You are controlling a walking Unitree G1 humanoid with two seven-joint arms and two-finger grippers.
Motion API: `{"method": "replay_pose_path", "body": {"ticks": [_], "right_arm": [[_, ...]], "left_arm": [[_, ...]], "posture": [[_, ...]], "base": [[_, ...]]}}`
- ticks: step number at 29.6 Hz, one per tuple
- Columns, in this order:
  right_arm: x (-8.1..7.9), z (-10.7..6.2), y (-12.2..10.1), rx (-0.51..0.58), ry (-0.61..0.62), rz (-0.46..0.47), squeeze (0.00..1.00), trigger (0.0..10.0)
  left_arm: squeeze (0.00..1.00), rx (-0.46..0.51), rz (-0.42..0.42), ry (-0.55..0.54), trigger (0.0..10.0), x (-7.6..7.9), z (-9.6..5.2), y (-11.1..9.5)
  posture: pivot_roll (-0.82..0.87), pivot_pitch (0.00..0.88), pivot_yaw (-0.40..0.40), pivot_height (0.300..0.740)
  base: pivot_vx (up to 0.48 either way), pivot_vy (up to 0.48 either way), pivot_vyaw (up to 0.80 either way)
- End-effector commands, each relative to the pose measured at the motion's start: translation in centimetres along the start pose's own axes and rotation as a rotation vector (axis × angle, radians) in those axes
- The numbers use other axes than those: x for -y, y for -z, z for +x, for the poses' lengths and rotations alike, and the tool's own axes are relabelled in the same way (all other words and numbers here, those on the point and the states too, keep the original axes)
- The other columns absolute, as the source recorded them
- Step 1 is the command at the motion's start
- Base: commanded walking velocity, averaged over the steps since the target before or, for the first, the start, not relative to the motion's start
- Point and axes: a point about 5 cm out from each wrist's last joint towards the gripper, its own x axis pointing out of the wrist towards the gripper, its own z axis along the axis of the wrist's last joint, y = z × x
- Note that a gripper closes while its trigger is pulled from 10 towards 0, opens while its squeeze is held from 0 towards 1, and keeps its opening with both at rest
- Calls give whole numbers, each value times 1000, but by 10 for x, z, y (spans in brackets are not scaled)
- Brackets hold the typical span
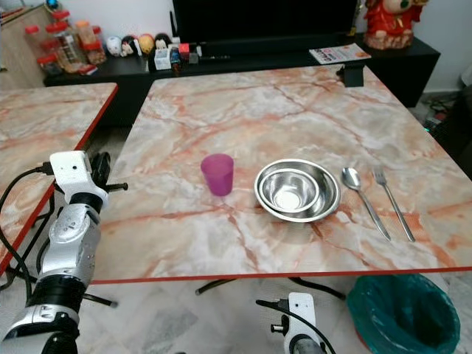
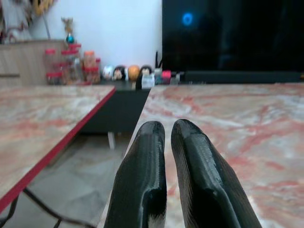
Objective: Setting the table
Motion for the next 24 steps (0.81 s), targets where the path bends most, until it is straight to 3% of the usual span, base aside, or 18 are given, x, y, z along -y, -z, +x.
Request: {"method": "replay_pose_path", "body": {"ticks": [1,5,9,17,24], "right_arm": [[-1,1,-5,14,-8,-4,0,10000],[-1,1,-6,18,-8,-6,0,10000],[2,1,-4,14,-3,-8,0,10000],[-1,1,-4,15,-12,-44,0,10000],[-5,1,-6,21,-20,-13,0,10000]], "left_arm": [[0,-8,23,12,10000,7,-6,7],[0,-32,-25,44,10000,22,-13,15],[0,-41,-56,57,10000,34,-17,17],[0,-33,-46,67,10000,37,-17,14],[0,-26,-46,75,10000,39,-13,10]], "posture": [[66,0,56,714],[61,0,54,714],[65,0,53,714],[73,0,57,714],[73,0,60,714]], "base": [[0,0,0],[0,0,0],[0,381,0],[0,467,0],[0,467,487]]}}
